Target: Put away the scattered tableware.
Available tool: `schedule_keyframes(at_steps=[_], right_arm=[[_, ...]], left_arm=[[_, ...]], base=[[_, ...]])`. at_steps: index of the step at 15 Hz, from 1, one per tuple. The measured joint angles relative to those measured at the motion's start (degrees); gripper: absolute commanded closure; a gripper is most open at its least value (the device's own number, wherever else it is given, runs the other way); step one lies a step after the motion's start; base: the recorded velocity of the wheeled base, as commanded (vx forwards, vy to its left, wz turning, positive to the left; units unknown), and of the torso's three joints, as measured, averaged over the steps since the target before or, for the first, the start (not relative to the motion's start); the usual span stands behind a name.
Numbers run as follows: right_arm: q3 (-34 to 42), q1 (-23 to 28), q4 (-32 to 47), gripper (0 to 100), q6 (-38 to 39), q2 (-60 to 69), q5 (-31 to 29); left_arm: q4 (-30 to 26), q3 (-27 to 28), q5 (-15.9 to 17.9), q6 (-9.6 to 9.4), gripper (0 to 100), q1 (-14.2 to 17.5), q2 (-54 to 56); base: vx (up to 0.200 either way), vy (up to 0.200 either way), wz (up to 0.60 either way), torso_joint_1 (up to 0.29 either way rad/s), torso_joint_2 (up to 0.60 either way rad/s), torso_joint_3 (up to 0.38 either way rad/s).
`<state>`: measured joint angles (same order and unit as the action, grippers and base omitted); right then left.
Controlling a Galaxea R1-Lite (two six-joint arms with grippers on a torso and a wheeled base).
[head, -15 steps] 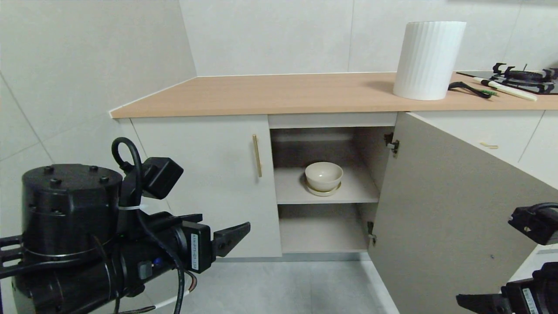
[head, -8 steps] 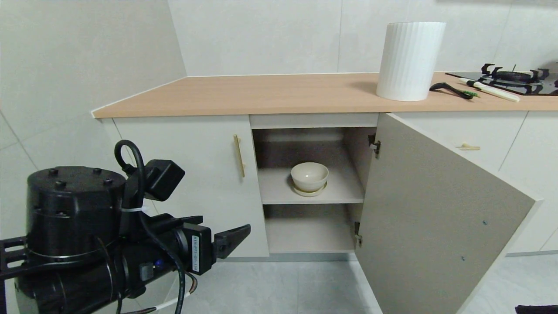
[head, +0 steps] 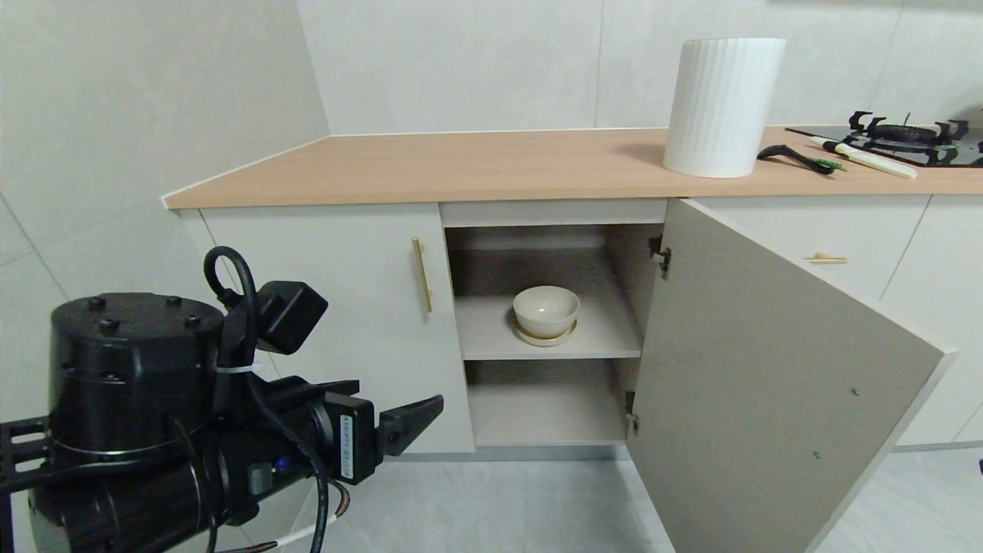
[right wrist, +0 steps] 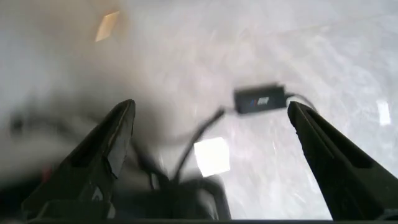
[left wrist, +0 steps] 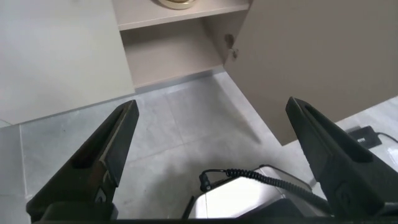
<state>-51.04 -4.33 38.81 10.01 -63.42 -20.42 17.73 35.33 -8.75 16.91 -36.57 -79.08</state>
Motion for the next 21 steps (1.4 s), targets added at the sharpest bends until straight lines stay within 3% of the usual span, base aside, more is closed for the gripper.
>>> schedule_keyframes(at_steps=[3,7,12,18,21], right_arm=[[3.74,5.92,-13.34,0,-0.65,-5.27,2.58],[5.60,9.09,-17.99,0,-0.40,-10.57,12.13],[8.11,9.34,-27.62,0,-0.16,-13.59,15.69],[11.39,4.43,-32.66,0,4.13,-14.51,18.07],[11.52,-3.96,-33.82,0,7.06,-15.19,18.02]], left_arm=[[0.06,0.22,0.00,0.04,0,0.16,0.02],[2.22,0.20,0.02,-0.02,0,1.27,0.20],[2.33,-0.09,0.09,0.06,0,1.49,0.69],[2.47,-0.09,-0.06,0.11,0,1.60,0.80],[4.55,-0.55,-0.11,0.06,0,2.40,1.22]], base=[[0.000,0.000,0.00,0.000,0.00,0.000],[0.000,0.000,0.00,0.000,0.00,0.000],[0.000,0.000,0.00,0.000,0.00,0.000],[0.000,0.000,0.00,0.000,0.00,0.000],[0.000,0.000,0.00,0.000,0.00,0.000]])
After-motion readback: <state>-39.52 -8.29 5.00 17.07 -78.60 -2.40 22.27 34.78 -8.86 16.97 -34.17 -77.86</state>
